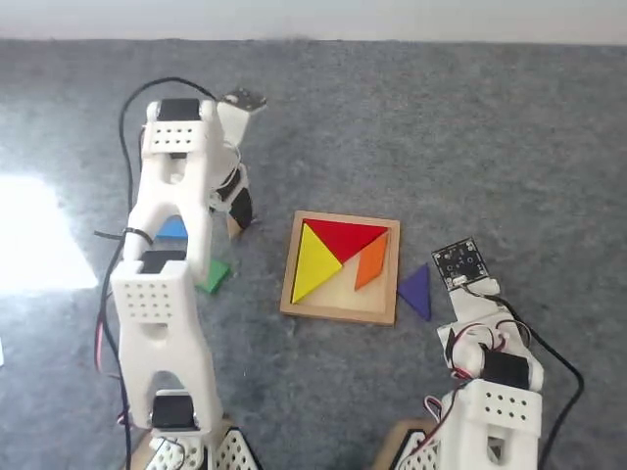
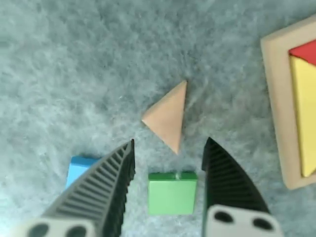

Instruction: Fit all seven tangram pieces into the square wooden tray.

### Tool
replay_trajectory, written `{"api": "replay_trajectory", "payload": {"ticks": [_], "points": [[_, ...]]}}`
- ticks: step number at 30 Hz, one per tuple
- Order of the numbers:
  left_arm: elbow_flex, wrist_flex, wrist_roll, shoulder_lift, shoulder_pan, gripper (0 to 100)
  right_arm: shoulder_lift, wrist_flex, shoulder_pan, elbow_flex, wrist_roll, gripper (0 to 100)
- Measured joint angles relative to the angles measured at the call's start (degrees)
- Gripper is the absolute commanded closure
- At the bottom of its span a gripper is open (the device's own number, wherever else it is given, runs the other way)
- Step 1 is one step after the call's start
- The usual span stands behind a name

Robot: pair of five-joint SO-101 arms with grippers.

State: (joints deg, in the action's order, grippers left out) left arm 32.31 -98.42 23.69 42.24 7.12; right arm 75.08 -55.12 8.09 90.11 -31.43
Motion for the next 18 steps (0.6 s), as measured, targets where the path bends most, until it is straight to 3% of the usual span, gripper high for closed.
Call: {"api": "replay_trajectory", "payload": {"ticks": [18], "points": [[8.7, -0.18, 0.79, 12.84, -0.18, 81, 0.0, 0.0, 0.0, 0.0, 0.0, 78.3]]}}
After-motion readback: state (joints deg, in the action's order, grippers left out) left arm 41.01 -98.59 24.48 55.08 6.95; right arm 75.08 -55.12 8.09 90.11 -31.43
